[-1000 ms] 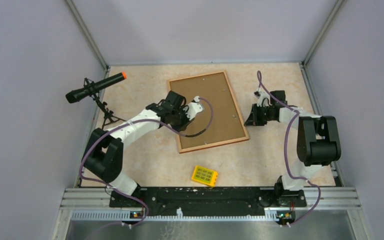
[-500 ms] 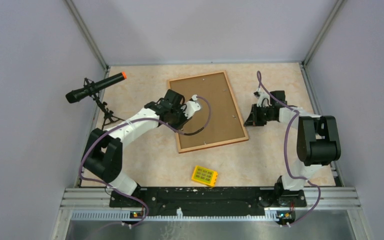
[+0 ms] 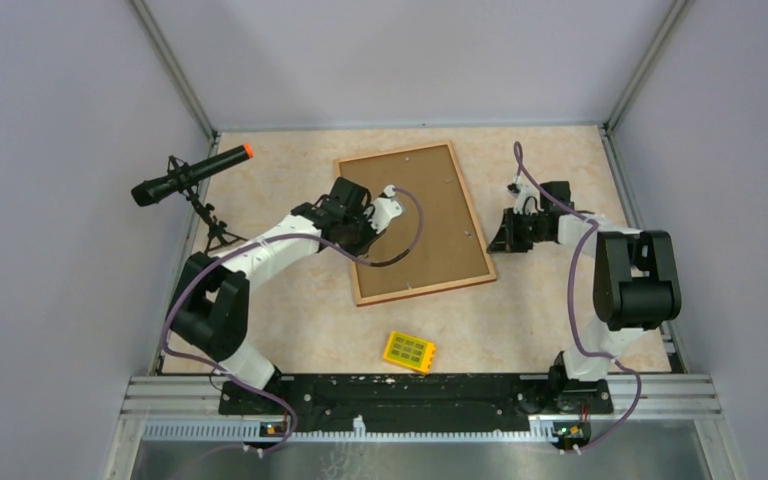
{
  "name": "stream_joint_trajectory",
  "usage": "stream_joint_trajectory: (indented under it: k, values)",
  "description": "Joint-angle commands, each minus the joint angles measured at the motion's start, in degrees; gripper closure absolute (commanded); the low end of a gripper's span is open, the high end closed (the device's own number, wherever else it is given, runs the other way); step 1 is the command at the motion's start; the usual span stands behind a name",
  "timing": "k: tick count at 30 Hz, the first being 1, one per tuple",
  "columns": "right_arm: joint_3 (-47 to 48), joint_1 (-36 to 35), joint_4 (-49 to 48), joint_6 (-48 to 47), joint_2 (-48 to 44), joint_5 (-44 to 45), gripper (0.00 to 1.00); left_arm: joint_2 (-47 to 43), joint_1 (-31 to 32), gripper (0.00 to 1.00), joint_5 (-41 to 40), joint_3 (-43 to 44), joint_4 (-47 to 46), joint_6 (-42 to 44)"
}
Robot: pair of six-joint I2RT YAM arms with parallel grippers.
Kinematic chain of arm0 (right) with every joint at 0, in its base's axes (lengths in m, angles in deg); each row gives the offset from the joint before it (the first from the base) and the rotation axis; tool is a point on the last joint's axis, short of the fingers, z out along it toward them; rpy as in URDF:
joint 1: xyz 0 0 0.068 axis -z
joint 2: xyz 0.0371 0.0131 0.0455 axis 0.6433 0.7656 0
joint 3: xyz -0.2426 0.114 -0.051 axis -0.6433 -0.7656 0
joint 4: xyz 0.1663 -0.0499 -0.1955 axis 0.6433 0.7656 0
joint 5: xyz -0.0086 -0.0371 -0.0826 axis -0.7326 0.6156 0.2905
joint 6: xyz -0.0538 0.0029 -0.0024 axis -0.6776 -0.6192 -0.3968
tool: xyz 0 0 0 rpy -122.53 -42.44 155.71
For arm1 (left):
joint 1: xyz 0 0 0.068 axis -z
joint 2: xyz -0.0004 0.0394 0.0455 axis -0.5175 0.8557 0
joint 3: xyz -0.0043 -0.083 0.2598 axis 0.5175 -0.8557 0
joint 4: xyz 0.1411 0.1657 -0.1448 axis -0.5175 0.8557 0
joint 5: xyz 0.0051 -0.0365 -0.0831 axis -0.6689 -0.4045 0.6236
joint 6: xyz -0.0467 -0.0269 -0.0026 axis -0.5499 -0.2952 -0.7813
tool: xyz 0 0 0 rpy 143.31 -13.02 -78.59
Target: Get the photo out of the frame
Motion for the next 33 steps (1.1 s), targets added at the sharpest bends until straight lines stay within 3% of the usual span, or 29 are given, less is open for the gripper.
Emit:
stream_joint_trajectory:
  k: [1, 17, 18, 21, 25, 28, 33]
  values:
    - [-0.4, -1.1, 4.1, -1.0, 2.7, 0.5, 1.00, 0.9, -0.2, 1.00, -0.1, 0.8, -5.9, -0.8]
    - [-0.5, -1.1, 6.4, -2.2, 2.7, -1.5, 1.00, 1.7, -2.0, 1.00, -3.2, 4.2, -7.4, -2.8]
    - [-0.4, -1.1, 7.5, -3.5, 2.6, -1.5, 0.97, 1.3, -2.3, 1.00, -2.8, 4.6, -7.1, -3.0]
    - [-0.9, -1.2, 10.1, -5.4, 1.6, -2.7, 0.73, 0.0, -3.0, 1.00, -2.3, 5.5, -6.6, -3.2]
    - [-3.5, -2.7, 10.8, -6.6, -3.2, -7.2, 0.51, -1.4, -3.6, 1.00, -2.2, 6.1, -6.1, -3.7]
    - [-4.4, -5.3, 10.7, -7.5, -7.0, -10.0, 0.43, -2.1, -4.1, 1.00, -1.7, 6.3, -6.0, -4.2]
    - [0.6, -6.6, 13.0, -8.9, -9.2, -11.4, 0.40, -2.2, -4.8, 1.00, 0.1, 6.7, -5.3, -5.1]
